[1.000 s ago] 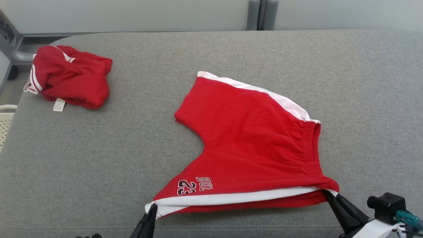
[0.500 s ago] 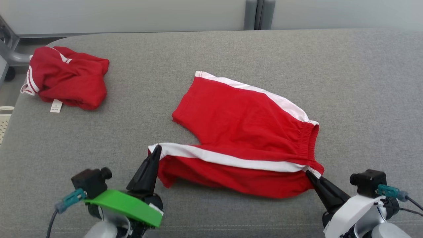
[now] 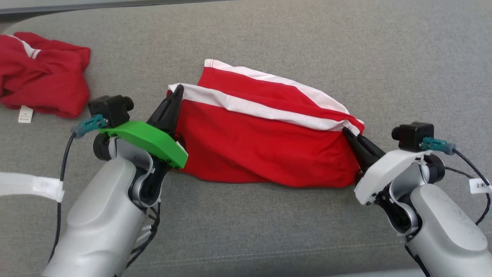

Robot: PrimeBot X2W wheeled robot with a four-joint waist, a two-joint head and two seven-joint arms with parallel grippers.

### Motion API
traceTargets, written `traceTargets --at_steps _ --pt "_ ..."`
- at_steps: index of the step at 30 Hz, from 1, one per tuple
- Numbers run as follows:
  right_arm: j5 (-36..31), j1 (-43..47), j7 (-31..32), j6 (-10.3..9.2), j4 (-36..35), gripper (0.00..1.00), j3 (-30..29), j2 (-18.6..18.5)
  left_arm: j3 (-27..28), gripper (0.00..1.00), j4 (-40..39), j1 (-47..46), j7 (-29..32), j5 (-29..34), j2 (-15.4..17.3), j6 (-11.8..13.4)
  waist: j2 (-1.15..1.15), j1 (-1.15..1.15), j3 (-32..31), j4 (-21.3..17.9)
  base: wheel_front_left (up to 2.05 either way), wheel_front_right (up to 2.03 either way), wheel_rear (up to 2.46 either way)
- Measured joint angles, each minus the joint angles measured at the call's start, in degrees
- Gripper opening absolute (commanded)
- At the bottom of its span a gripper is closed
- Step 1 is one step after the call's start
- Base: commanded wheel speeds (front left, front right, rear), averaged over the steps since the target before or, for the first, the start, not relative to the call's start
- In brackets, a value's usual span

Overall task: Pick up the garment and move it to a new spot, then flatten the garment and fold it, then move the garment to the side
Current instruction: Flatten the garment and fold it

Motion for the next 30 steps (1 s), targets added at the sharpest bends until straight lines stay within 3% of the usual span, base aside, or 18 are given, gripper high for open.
traceTargets --at_steps 14,30 --pt "-1.0 -13.0 -1.5 0.00 8.9 0.00 3.5 3.2 -3.1 0.00 17.0 -18.4 -2.1 1.5 -2.2 -1.7 0.00 0.01 9.5 -4.6 0.00 0.00 0.00" --pt "-0.2 -17.7 -6.3 0.05 13.8 0.00 3.7 3.9 -6.3 0.00 23.6 -24.6 -5.3 -2.5 -0.8 -1.7 0.00 0.01 14.0 -7.3 0.00 0.00 0.00"
